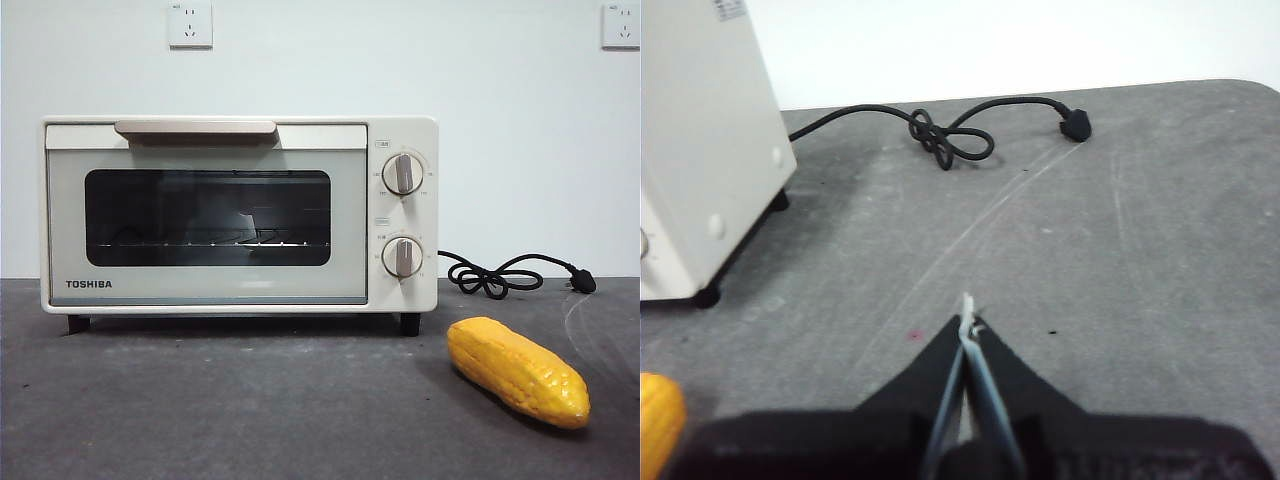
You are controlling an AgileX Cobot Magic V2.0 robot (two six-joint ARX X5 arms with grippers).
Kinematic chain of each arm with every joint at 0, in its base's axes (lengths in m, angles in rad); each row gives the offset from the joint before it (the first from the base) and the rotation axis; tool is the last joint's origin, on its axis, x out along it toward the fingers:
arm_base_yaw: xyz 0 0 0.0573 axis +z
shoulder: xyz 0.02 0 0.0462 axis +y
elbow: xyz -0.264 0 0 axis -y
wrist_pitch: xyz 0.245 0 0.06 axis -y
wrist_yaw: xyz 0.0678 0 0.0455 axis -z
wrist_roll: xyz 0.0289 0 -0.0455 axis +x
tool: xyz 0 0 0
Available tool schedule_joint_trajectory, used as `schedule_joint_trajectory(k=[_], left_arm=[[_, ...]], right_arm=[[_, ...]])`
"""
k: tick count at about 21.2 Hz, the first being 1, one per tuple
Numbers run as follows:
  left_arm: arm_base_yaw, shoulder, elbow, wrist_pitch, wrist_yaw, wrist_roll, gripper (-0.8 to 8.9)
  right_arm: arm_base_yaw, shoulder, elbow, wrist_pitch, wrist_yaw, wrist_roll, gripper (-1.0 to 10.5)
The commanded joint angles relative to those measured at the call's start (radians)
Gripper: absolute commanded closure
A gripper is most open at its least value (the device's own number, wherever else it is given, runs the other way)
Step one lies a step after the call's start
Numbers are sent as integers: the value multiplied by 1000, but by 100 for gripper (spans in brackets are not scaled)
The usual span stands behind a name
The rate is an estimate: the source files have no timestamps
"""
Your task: Take the corn from the table,put the corn in the oven
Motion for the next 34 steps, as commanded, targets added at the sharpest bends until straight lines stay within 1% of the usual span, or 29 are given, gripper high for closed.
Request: schedule_joint_trajectory(k=[1,3,4,6,7,8,9,10,11,12,16,18,20,23,25,27,30,34], left_arm=[[-3,0,-7,9,4,-6,817],[-3,0,-7,9,13,-68,817],[-3,0,-7,9,29,-109,817],[-3,0,-7,10,69,-228,817],[-3,0,-7,11,86,-291,817],[-3,0,-7,15,99,-375,817],[-3,0,-7,19,109,-455,817],[-3,0,-7,25,116,-544,817],[-3,0,-7,31,131,-607,817],[-3,0,-7,36,144,-631,817],[-3,0,-6,38,166,-633,817],[-3,0,-6,49,205,-634,817],[-3,0,-6,88,261,-633,817],[-3,0,1,187,370,-634,817],[-3,0,15,258,420,-639,817],[-3,1,51,284,438,-651,817],[-3,9,125,282,441,-650,817],[-3,53,254,282,442,-642,817]], right_arm=[[1,-1,-5,-2,-47,135,946],[1,-1,-3,-2,-103,302,946],[1,-1,-3,-2,-125,372,946],[1,-1,-3,-2,-149,493,946],[1,-1,-3,-2,-149,531,946],[1,-1,-3,-2,-149,565,946],[1,-1,-3,-2,-149,585,946],[1,-1,-3,-2,-149,591,946],[1,-1,-3,-2,-149,591,946],[1,-1,-3,-2,-149,591,946],[1,-1,-3,-2,-151,608,946],[1,-1,-3,-1,-171,608,946],[1,-1,-3,17,-208,616,946],[1,-1,-1,101,-292,651,945],[1,-1,11,167,-328,687,945],[1,-1,41,212,-352,713,945],[1,0,116,222,-362,711,945],[1,20,257,225,-365,709,945]])
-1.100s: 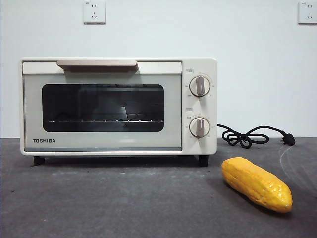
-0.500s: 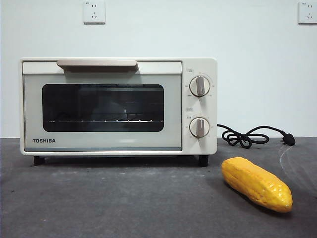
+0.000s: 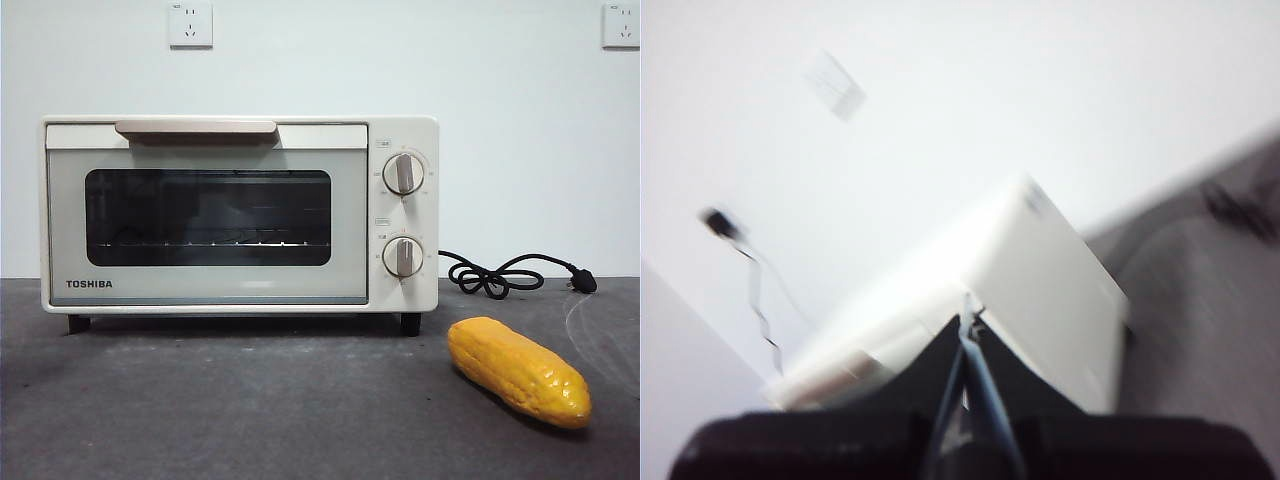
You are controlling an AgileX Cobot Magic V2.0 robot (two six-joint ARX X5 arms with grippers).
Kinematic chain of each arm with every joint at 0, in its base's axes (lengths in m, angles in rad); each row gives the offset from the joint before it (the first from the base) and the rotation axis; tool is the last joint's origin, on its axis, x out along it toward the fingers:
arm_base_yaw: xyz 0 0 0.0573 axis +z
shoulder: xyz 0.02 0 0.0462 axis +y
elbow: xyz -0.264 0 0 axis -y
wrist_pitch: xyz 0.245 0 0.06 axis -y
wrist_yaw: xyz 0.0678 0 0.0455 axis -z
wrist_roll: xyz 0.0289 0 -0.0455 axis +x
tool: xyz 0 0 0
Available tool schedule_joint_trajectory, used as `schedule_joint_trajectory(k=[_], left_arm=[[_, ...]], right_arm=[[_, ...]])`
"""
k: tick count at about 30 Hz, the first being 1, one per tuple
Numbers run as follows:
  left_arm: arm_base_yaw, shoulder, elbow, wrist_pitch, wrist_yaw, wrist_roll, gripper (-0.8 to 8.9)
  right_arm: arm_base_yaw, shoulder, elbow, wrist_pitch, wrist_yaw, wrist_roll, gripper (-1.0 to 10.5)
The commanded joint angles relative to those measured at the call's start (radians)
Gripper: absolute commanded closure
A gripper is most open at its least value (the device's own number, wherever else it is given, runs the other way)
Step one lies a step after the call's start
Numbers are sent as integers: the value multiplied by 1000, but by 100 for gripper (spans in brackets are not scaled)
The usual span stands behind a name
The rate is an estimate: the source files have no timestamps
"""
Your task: Take the corn from the table,put the corn in the oven
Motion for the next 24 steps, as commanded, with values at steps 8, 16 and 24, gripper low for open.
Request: schedule_joint_trajectory(k=[8,16,24], left_arm=[[-3,209,343,-9,182,50,817],[-3,427,571,-14,341,51,817],[-7,576,731,-32,409,51,817]], right_arm=[[0,171,389,21,-127,-1,942],[0,372,624,0,-299,-7,807],[1,536,756,-233,-317,-163,559]])
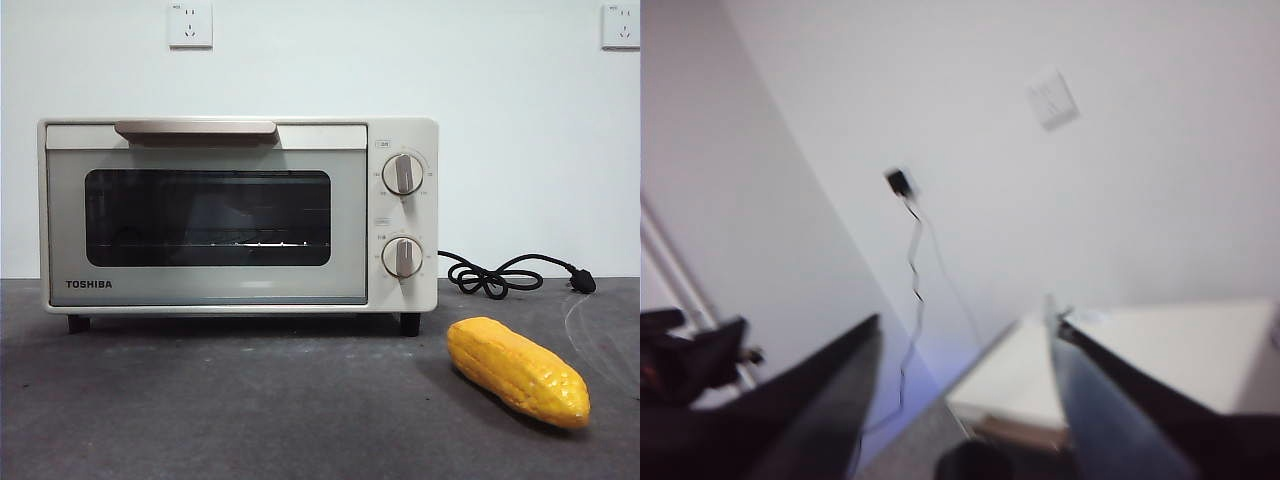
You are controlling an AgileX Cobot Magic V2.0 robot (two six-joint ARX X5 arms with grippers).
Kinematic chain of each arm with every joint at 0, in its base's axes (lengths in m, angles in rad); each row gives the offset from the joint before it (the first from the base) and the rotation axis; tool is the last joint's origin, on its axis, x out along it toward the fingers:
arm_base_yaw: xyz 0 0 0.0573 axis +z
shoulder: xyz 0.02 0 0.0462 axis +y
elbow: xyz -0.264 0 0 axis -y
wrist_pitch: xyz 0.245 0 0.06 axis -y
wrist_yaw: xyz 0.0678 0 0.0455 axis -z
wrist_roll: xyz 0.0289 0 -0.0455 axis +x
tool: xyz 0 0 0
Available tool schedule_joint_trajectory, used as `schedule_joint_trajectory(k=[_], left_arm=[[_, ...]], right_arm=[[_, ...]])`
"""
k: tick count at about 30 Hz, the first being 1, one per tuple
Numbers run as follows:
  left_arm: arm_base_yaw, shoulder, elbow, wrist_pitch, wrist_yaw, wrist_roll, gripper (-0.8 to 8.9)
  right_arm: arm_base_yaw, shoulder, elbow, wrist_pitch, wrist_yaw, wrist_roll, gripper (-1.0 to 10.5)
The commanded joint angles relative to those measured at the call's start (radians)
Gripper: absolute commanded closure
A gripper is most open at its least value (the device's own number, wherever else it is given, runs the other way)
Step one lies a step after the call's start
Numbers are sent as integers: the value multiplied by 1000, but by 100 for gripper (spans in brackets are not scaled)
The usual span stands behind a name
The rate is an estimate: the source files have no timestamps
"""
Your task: Take the corn from the table,put the corn in the oven
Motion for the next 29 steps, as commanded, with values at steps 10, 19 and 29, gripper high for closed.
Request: schedule_joint_trajectory(k=[10,19,29], left_arm=[[-65,82,66,-1,-4,30,817],[-138,145,66,-2,-13,52,816],[-153,166,66,-30,-34,101,814]], right_arm=[[123,183,32,-380,190,-366,560],[497,398,32,-472,610,-463,560],[754,683,32,-621,826,-511,560]])
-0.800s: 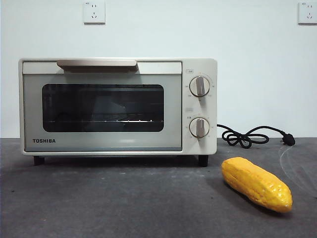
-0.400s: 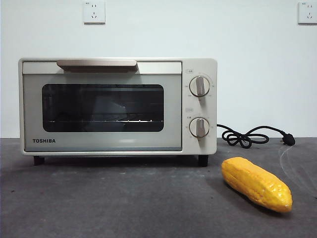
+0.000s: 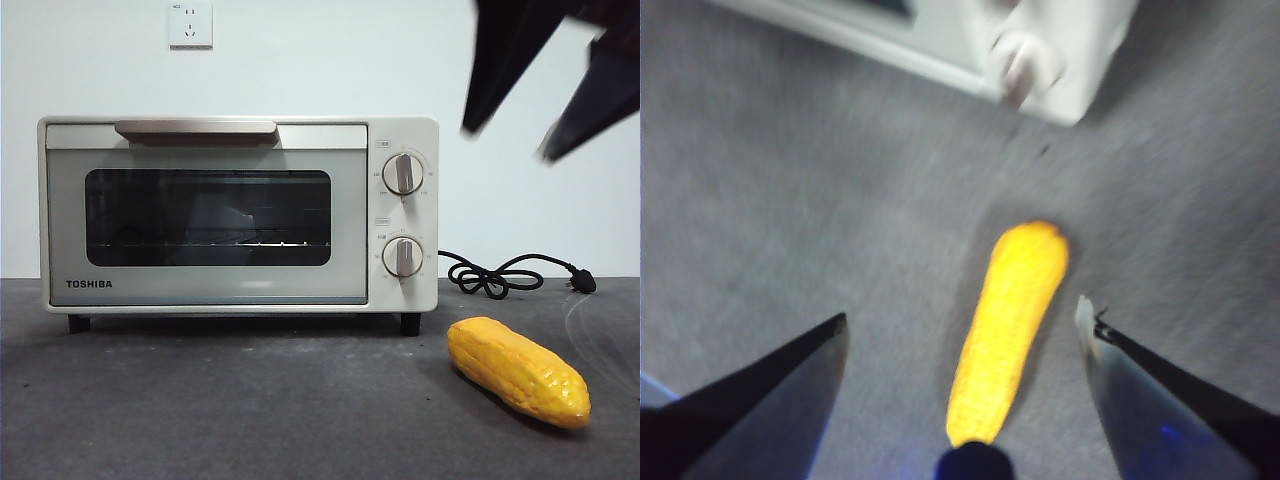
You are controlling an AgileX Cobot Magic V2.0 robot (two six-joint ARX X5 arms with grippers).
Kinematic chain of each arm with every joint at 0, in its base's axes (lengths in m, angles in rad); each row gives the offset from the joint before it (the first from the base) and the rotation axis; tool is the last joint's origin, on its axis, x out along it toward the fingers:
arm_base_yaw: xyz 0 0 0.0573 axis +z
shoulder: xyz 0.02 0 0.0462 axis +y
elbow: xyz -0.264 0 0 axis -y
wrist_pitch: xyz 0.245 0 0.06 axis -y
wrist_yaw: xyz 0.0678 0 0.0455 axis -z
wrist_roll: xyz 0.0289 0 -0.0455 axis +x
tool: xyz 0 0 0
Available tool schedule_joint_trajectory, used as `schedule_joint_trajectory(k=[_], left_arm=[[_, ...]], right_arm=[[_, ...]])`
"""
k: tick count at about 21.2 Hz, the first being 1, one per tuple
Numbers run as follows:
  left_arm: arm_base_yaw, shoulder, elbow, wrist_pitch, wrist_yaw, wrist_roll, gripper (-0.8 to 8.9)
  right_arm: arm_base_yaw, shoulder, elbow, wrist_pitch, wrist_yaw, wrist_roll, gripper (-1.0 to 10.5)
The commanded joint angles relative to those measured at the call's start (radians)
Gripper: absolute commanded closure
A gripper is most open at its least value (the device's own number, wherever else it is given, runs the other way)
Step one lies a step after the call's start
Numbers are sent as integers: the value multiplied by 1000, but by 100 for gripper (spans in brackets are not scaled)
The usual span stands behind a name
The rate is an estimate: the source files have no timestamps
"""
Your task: Take the corn from the table,put the corn in the oven
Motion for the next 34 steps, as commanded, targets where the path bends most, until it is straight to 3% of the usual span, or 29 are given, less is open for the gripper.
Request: schedule_joint_trajectory(k=[1,5,16,19,21,22,26,30,34], left_arm=[[-2,-3,0,0,2,30,814],[-2,-4,0,-24,2,41,814],[-2,-3,0,-51,2,72,815],[-2,-3,0,-51,2,72,815],[-2,-3,0,-52,2,71,815],[-2,-2,0,-52,2,72,815],[-2,17,0,-60,2,74,819],[-2,74,0,-128,-6,155,819],[-11,166,0,-211,-183,281,819]], right_arm=[[16,70,-1,2,11,-14,560],[18,193,-1,-3,66,-16,559],[17,447,-2,67,10,-14,561],[17,463,-2,77,15,-11,620],[17,462,-2,79,20,-6,921],[17,461,-2,79,23,-6,952],[26,436,-1,53,34,-6,957],[68,299,0,37,26,14,957],[149,85,0,37,-5,73,957]])
